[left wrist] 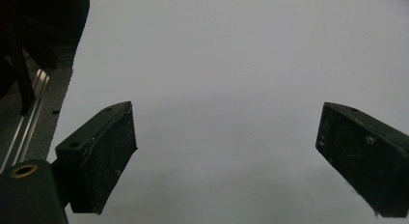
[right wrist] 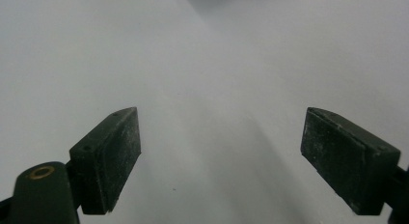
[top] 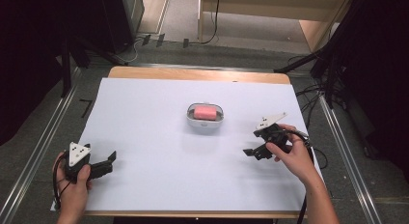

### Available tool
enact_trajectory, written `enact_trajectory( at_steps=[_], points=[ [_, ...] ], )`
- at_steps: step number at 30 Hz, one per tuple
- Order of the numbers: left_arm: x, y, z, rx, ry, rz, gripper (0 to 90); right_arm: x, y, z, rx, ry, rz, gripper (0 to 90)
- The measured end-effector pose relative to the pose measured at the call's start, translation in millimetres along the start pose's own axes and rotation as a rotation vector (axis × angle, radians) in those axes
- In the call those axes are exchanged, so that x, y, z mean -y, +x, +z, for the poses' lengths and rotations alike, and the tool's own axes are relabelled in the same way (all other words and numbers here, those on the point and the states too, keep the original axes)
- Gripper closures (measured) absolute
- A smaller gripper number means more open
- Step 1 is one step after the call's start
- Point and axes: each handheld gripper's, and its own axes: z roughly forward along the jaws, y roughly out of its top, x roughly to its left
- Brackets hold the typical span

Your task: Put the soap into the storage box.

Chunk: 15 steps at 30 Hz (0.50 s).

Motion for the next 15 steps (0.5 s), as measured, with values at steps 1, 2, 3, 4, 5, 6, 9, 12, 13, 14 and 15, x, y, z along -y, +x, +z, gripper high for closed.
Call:
enact_trajectory(
  at_steps=[1,2,3,4,5,6,9,12,13,14,15],
  points=[
    [-0.1,0.0,-0.1,0.0,0.002,0.001,7.6,2.3,-0.3,-0.7,0.002,-0.008,0.001,14.7],
    [-0.1,0.0,-0.1,0.0,0.002,0.001,7.6,4.5,-0.3,-2.0,0.004,-0.01,0.008,14.7],
    [-0.1,0.0,0.0,0.0,0.002,0.001,7.6,6.6,-0.6,-3.2,0.008,-0.016,0.01,14.7],
    [-0.1,0.0,0.0,-0.001,0.002,0.001,7.7,8.8,-0.6,-4.5,0.007,-0.02,0.014,14.7],
    [0.0,-0.1,0.2,-0.002,0.0,0.001,7.6,11.0,-1.0,-5.7,0.012,-0.027,0.015,14.7],
    [0.0,-0.2,0.2,-0.002,0.001,0.001,7.6,12.8,-1.0,-6.9,0.012,-0.028,0.021,14.7],
    [0.0,-0.5,0.4,-0.004,0.001,0.001,7.6,20.1,-2.0,-9.8,0.023,-0.035,0.032,14.7],
    [-0.1,-0.5,0.3,-0.006,0.003,0.004,7.6,27.1,-2.3,-13.0,0.037,-0.035,0.044,14.7],
    [-0.1,-0.5,0.2,-0.006,0.003,0.005,7.6,29.3,-2.1,-14.2,0.039,-0.036,0.05,14.7],
    [0.0,-0.5,0.1,-0.006,0.003,0.006,7.6,31.7,-1.9,-15.1,0.04,-0.039,0.054,14.7],
    [0.0,-0.5,0.2,-0.005,0.002,0.006,7.7,34.1,-1.6,-15.9,0.041,-0.042,0.054,14.7]
  ],
)
